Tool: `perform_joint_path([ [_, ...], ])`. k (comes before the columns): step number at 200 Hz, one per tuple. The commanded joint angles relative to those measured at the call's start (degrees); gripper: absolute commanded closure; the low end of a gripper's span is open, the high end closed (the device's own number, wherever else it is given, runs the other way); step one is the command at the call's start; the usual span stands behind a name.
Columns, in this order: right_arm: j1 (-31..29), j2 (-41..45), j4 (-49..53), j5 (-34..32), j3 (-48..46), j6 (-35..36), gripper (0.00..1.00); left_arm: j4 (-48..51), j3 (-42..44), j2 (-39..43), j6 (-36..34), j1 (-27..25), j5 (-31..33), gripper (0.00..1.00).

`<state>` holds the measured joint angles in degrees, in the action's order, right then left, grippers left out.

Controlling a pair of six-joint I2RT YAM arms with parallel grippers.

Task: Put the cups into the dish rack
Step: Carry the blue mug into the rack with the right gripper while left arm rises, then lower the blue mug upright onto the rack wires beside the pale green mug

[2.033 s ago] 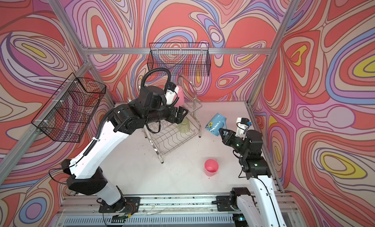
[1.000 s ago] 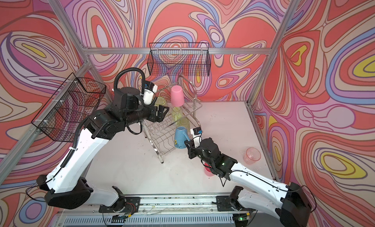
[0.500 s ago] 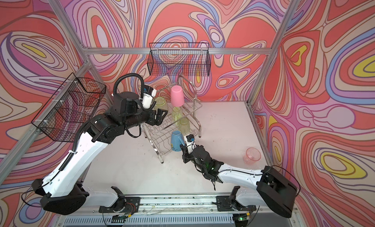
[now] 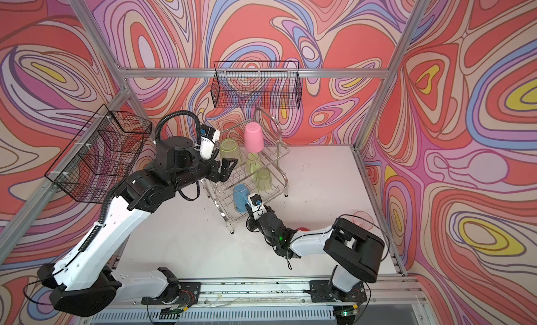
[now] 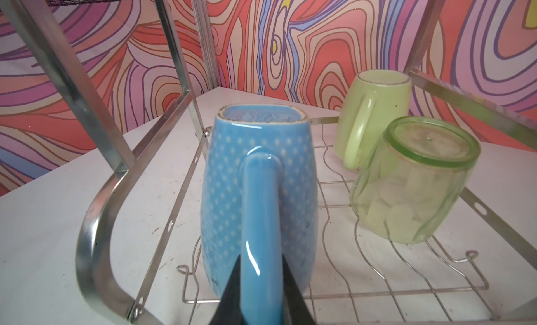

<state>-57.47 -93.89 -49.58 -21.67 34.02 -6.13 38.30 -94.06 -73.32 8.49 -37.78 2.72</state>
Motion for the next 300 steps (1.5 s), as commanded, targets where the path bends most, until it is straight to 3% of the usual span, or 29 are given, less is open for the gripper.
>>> perform_joint_path([
  [1,-0.4,-3.6,-12.4,-3.9,3.5,2.9,1.00,-3.4,1.9,2.0,-1.8,0.7,-0.4,0.15],
  [88,0.5,-17.7,-16.4,-8.5,13.7,6.0,1.00,-6.4,6.6,6.0,-2.0,3.2,-3.2,0.15],
  [300,7.0,-30.4,-13.2,-7.5,29.8,7.3,1.00,-9.2,11.4,8.3,1.2,8.0,-10.5,0.15],
])
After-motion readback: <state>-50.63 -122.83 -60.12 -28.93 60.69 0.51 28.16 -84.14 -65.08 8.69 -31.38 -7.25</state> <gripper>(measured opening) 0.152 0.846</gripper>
